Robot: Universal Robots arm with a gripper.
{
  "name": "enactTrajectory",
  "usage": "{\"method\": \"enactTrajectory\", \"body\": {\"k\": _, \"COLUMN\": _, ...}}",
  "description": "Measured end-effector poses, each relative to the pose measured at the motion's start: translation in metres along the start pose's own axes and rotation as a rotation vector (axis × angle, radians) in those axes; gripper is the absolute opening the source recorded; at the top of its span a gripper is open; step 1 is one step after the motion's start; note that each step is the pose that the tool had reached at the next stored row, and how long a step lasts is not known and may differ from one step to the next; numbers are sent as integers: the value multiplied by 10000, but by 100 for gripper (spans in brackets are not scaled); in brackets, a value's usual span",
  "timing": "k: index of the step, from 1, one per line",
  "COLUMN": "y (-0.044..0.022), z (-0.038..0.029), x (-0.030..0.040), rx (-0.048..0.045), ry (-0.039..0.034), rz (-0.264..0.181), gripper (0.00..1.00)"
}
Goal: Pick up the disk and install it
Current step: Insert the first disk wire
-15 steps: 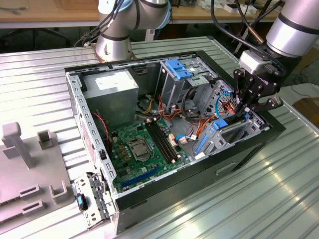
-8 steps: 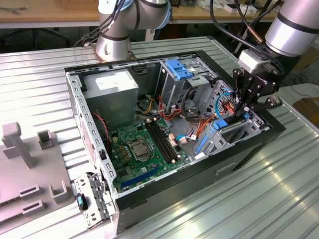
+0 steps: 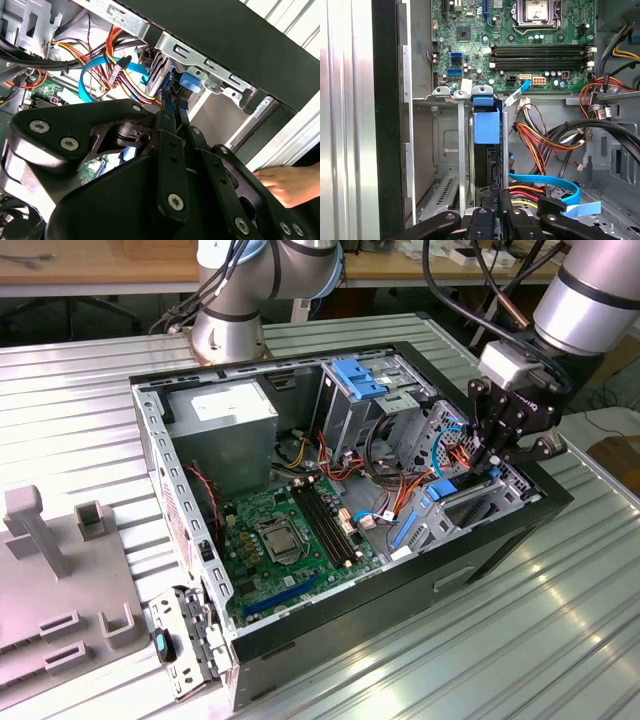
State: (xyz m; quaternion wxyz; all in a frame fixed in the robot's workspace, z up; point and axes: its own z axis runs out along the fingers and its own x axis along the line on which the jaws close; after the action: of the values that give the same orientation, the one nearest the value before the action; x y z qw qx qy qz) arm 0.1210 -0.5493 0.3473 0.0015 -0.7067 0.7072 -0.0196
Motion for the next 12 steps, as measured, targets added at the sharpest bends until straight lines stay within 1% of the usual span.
{"method": "enactTrajectory", "body": {"k": 9, "y": 1, "z": 20, "x": 0, "rx": 0, "ry": -70, "rz": -1, "gripper": 16}}
{"method": "enactTrajectory", "body": {"k": 12, "y": 1, "z": 30, "x": 0, "rx": 0, "ry": -108, "rz": 0, "gripper": 16}}
